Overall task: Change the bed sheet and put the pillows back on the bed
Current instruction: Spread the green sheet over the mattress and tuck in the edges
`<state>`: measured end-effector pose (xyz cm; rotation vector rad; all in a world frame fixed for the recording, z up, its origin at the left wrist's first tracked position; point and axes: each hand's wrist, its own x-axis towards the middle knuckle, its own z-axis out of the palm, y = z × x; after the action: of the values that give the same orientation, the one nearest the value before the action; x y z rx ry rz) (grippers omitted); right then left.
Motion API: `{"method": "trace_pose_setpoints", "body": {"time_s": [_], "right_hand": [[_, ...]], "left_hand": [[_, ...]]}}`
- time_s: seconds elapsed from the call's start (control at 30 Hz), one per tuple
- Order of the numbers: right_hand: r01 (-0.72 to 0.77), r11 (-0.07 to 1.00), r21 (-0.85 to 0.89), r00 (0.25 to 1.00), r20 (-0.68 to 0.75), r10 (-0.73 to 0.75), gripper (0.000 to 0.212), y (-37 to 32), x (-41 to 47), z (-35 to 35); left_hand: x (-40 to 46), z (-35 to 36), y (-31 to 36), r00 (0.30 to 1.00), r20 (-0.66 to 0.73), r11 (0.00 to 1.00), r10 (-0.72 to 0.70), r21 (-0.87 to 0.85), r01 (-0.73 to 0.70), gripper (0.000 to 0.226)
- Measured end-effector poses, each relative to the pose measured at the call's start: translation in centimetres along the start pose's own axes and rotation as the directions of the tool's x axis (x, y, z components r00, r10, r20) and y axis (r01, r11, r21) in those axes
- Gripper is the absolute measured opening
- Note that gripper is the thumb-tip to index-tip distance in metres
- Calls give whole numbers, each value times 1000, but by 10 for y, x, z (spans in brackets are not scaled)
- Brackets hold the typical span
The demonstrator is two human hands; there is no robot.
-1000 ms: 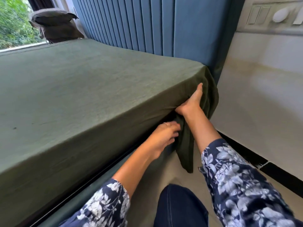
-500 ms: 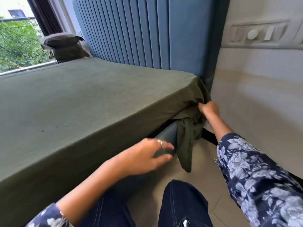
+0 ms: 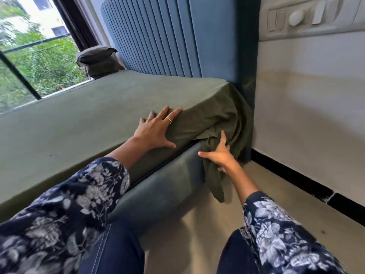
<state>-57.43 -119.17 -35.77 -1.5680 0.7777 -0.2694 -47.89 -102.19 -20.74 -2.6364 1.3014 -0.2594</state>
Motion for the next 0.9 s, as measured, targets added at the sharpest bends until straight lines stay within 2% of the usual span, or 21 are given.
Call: {"method": "trace_pose_setpoints", "body": {"time_s": [0.1, 0.17, 0.27, 0.33, 0.37, 0.43, 0.5, 0.57, 0.63, 0.7, 0.77, 0.83, 0.9], "right_hand": [[38, 998, 51, 995, -97, -33, 117, 10, 2, 6], [57, 986, 156, 996, -78, -45, 105, 14, 3, 4], [23, 928, 372, 992, -126, 25, 53, 16, 14, -7], [-8, 897, 441, 985, -151, 84, 25, 10, 26, -18], [-10, 876, 483, 983, -157, 97, 21, 4, 32, -24], [31, 796, 604, 971, -207, 120, 28, -16, 40, -35], [109, 730, 675, 947, -293, 130, 31, -38, 46, -41], [159, 690, 706, 925, -350, 145, 30, -51, 50, -34], [209, 677, 706, 909, -395, 131, 24, -52, 49, -22], [292, 733, 614, 895, -446, 16, 12, -36, 38, -10], [407, 808, 425, 889, -390, -242, 33, -11, 17, 2], [536, 840, 88, 833, -215, -509, 62, 17, -2, 14], [574, 769, -279, 785, -81, -615, 78, 36, -8, 23]], "left_hand": [[-1, 3, 0, 1000, -17, 1000, 9, 3, -9, 120], [1, 4, -1, 999, -31, 1000, 10, 5, -9, 120], [2, 6, 0, 999, -36, 1000, 8, 18, -7, 120], [2, 7, 2, 999, -36, 999, 1, 33, 0, 122], [2, 6, 3, 999, -40, 999, -13, 51, 15, 122], [1, 6, 8, 996, -51, 987, -79, 139, 85, 123], [1, 13, 21, 987, -102, 929, -124, 337, 151, 122], [3, 28, 37, 979, -199, 873, -51, 468, 140, 118], [10, 45, 49, 958, -284, 883, 48, 460, 92, 110], [16, 55, 54, 943, -326, 908, 61, 412, 83, 106], [22, 60, 54, 931, -360, 914, 63, 396, 92, 102], [25, 59, 54, 913, -397, 907, 93, 411, 86, 95], [28, 55, 54, 904, -415, 896, 104, 434, 96, 94]]}}
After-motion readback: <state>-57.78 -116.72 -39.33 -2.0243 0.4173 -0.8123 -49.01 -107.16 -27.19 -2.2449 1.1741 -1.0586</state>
